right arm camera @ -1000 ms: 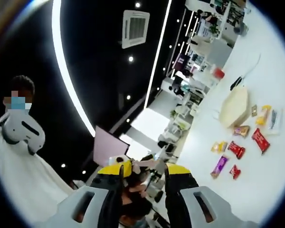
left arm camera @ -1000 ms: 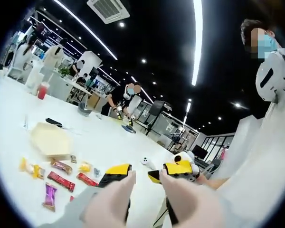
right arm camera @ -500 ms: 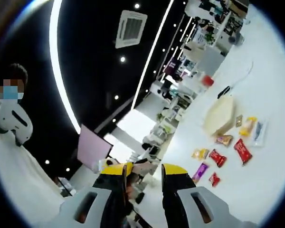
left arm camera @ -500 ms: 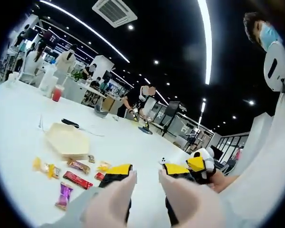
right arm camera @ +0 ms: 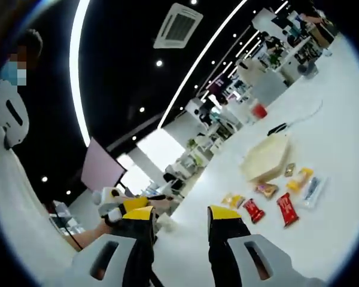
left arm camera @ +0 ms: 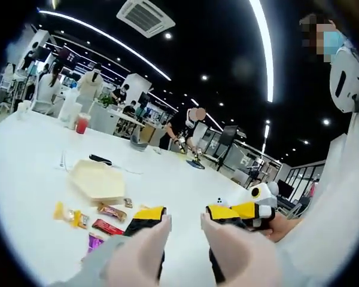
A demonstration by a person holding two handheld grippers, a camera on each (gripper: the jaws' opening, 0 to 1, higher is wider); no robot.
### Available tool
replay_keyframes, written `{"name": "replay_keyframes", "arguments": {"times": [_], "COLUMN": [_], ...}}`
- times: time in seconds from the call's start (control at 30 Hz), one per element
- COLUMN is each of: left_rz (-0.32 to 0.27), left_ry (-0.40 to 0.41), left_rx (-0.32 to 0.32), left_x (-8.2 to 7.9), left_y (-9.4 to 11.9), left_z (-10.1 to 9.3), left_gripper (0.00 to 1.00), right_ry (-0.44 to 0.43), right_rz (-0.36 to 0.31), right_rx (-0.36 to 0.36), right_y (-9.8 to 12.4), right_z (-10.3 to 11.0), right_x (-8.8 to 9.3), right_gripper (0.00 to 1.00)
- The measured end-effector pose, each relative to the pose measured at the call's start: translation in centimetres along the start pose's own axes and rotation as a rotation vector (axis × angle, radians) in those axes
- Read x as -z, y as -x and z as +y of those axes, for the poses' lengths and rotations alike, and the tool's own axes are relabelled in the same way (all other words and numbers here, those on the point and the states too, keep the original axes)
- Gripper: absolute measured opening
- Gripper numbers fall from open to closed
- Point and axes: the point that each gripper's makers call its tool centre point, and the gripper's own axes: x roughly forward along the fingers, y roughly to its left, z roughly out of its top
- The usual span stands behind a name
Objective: Place the target food into the container with the food tongs after gripping and lifting it, then release it inside without dropping or visibly crushing the food.
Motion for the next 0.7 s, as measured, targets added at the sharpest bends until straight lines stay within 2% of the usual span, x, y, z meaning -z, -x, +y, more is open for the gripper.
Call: {"name": "replay_keyframes", "arguments": {"times": [0.03,0.1,0.2,0.37,0.4,0.47,0.5,0.7], "left_rz": [0.001,0.005,-0.001,-0.034,-0.041,-0.040,-0.036,-0.029], "left_ry": [0.005,-0.036,-0.056,-0.050,-0.055,-0.047,-0.033,-0.017], "left_rx": [-0.010,-0.048,-0.086,-0.149,-0.163,-0.183,-0.205,-0.257], "left_x": [-0.1,0.0,0.0,-0.4,-0.5,-0.2,0.0,0.3], "left_y": [-0.1,-0.3,-0.6,-0.9,-0.9,-0.8,-0.7,0.2], "left_z": [0.1,0.6,1.0,1.0,0.9,0.9,1.1,1.0], "left_gripper": [0.25,0.25,0.25,0.25,0.25,0.25,0.25,0.25], "right_ry": [0.006,0.024,0.069,0.098,0.104,0.170,0.191,0.196], "right_rz": [-0.002,0.007,0.043,0.070,0.075,0.076,0.105,0.125], "right_rx": [-0.009,-0.025,-0.043,-0.073,-0.081,-0.095,-0.079,-0.087], "right_y": [0.0,-0.3,-0.7,-1.1,-1.2,-1.3,-1.4,-1.5], "right_z": [0.0,-0.2,-0.5,-0.4,-0.4,-0.4,-0.7,0.1], "right_x": [-0.1,-0.1,0.4,0.7,0.8,1.2,1.8,2.3], "right_gripper": [0.35,0.36,0.40,0.50,0.50,0.47,0.46,0.49]}}
